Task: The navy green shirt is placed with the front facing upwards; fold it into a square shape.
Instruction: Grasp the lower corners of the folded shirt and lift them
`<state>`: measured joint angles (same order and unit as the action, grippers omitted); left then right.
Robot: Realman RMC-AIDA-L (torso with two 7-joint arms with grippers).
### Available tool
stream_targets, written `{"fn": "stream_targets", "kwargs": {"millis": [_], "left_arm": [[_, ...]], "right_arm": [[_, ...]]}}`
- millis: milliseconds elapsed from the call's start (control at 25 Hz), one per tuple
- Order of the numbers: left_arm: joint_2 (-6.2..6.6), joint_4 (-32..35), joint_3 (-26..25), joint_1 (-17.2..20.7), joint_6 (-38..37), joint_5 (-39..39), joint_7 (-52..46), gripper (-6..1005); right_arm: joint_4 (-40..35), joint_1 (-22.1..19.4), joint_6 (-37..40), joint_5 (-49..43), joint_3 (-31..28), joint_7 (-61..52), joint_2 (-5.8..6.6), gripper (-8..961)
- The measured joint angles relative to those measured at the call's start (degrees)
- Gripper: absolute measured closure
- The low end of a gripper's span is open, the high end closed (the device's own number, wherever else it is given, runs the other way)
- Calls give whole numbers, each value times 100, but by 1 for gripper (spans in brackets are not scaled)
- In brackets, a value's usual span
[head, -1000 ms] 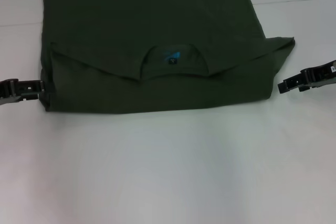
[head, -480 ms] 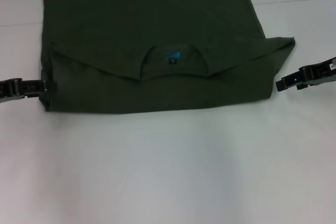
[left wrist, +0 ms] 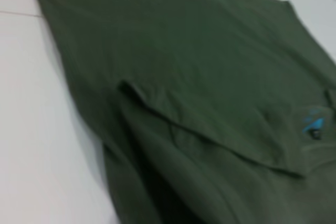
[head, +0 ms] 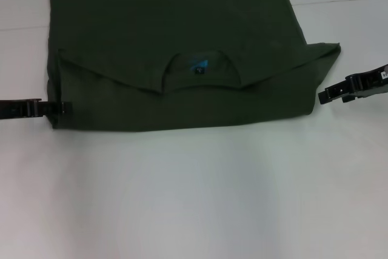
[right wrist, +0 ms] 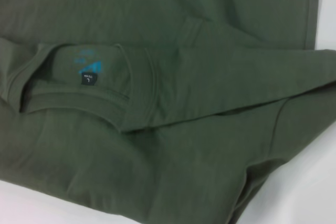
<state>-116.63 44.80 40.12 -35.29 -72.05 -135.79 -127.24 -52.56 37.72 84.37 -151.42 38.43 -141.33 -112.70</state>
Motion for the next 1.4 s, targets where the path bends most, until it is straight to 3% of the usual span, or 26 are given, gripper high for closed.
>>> {"fn": "stream_targets", "kwargs": {"millis": [1400], "left_arm": [[-88, -490, 498, -294, 623, -124, -7, 307]], "right_arm": [[36, -1, 12, -2, -99, 0, 21, 285]]}}
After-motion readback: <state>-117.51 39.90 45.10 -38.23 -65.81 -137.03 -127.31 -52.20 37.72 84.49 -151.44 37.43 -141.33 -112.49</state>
